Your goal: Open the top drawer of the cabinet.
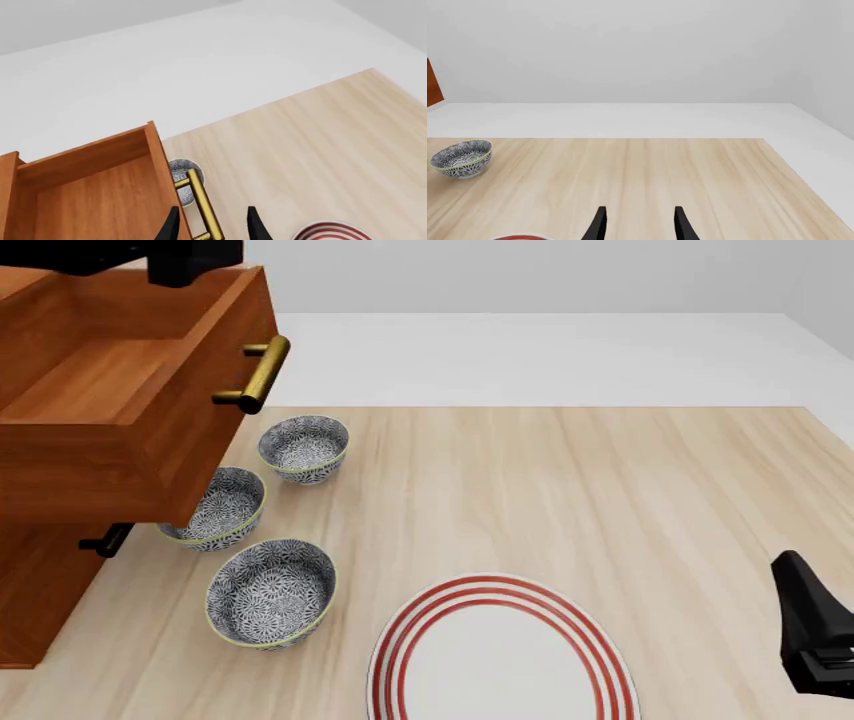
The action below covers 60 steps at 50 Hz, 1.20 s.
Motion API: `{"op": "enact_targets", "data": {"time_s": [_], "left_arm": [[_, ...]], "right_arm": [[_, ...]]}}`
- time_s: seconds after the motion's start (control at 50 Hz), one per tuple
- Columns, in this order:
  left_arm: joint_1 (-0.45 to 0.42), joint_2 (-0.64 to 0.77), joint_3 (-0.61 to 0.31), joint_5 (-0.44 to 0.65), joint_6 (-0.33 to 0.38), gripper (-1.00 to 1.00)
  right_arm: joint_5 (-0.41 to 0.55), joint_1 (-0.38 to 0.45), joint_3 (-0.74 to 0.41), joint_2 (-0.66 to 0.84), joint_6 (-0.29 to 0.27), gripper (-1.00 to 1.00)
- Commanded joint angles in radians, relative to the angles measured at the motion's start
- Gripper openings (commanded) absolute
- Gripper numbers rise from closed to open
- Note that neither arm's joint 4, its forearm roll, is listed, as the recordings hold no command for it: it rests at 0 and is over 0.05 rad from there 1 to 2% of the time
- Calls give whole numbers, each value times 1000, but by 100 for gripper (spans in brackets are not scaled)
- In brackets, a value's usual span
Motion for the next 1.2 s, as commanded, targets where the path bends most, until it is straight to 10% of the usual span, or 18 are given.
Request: {"op": "enact_targets", "data": {"time_s": [0.02, 1.2], "left_arm": [[-19, -35, 21, -5, -18, 100], [-80, -155, 117, 18, -22, 100]], "right_arm": [[-6, 0, 2, 4, 0, 100], [6, 0, -2, -5, 0, 100]]}}
